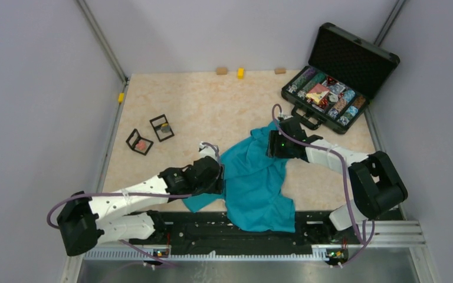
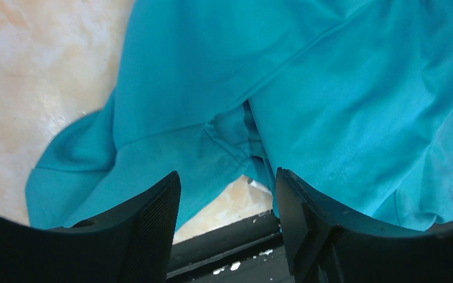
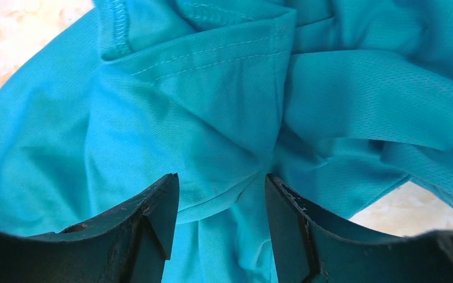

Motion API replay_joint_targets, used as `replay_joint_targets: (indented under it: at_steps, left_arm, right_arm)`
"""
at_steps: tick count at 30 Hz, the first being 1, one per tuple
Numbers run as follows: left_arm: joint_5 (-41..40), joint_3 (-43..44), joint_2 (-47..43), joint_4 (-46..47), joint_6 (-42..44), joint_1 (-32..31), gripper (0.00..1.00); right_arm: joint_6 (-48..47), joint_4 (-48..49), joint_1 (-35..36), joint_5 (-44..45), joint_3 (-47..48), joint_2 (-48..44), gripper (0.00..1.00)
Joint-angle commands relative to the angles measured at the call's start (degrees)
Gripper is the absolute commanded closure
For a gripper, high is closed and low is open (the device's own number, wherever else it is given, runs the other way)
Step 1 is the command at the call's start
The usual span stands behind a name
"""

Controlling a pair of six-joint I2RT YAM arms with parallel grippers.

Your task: Pin the brooch onto the clothing

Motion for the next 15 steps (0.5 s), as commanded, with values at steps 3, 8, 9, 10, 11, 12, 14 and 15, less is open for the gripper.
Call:
replay_joint_targets:
  at_steps: [3,8,9,10,11,12,14,15]
  left_arm:
    - [-2.6,0.8,2.8,-2.4,-7.3,-3.6,0.36]
    - [-4.5,0.6,5.5,-2.0,-9.8,-3.6,0.32]
    - [-5.2,0.8,6.1,-2.1,-10.0,-3.6,0.32]
    - [-5.9,1.0,6.7,-2.2,-10.2,-3.6,0.32]
    - [-6.4,1.2,7.3,-2.3,-10.2,-3.6,0.32]
    - [-6.9,1.3,8.0,-2.3,-10.2,-3.6,0.32]
    - [-7.5,1.7,9.3,-2.6,-10.5,-3.6,0.34]
    - [-7.9,1.7,9.8,-2.6,-10.9,-3.6,0.37]
  right_arm:
    - [-1.1,0.6,0.5,7.1,3.0,0.9,0.44]
    - [-1.8,2.1,0.6,8.1,2.9,1.3,0.44]
    - [-2.0,2.1,0.5,8.0,3.2,1.5,0.47]
    - [-2.2,2.2,0.6,7.8,3.5,1.8,0.51]
    - [-2.3,2.6,0.5,7.5,3.6,1.9,0.54]
    - [-2.6,3.4,0.6,7.1,3.5,2.0,0.57]
    - [-3.2,4.8,0.6,6.8,3.7,2.3,0.66]
    - [-3.5,4.7,0.5,6.6,4.2,2.7,0.69]
